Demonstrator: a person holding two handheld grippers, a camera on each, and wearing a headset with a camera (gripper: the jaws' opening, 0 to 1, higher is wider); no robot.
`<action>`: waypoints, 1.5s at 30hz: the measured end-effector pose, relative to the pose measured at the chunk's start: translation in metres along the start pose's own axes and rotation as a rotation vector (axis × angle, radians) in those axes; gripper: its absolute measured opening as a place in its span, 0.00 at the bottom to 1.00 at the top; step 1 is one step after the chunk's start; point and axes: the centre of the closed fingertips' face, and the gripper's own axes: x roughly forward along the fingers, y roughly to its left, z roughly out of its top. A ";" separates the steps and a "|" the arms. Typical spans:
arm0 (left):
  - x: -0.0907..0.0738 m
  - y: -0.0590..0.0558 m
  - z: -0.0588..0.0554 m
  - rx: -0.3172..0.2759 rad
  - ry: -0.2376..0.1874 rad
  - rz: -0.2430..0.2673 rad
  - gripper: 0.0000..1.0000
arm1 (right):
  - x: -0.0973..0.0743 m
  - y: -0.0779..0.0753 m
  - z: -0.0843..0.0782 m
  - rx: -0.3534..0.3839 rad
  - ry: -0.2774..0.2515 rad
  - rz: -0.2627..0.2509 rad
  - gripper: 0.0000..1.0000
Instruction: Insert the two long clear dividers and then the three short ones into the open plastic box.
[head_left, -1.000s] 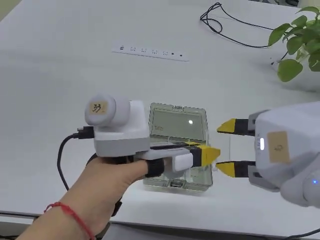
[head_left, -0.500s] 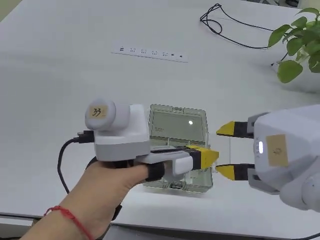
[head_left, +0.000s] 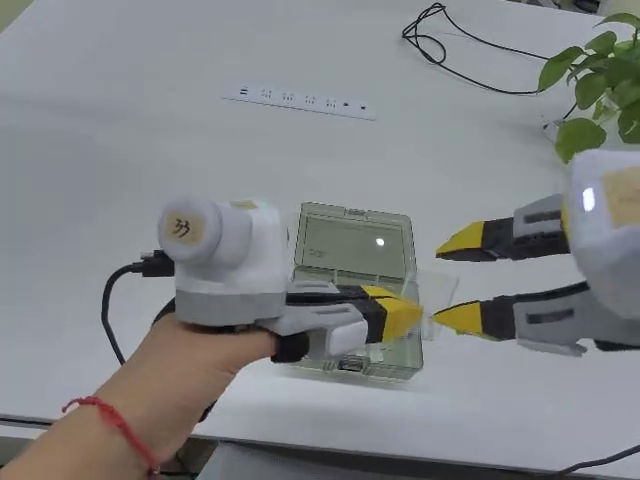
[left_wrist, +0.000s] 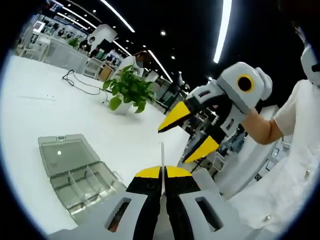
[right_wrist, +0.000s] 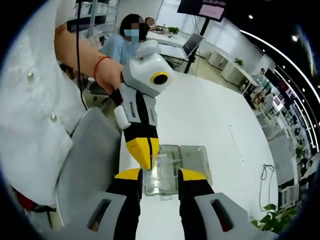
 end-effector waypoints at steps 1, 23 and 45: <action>-0.001 -0.005 0.001 0.057 -0.002 -0.020 0.00 | -0.002 0.002 0.001 0.019 -0.015 0.042 0.28; -0.010 -0.044 -0.010 0.327 0.026 -0.185 0.00 | -0.004 0.048 0.007 0.075 -0.024 0.437 0.09; -0.011 -0.043 -0.010 0.334 0.013 -0.173 0.00 | -0.004 0.058 0.009 0.071 -0.019 0.452 0.03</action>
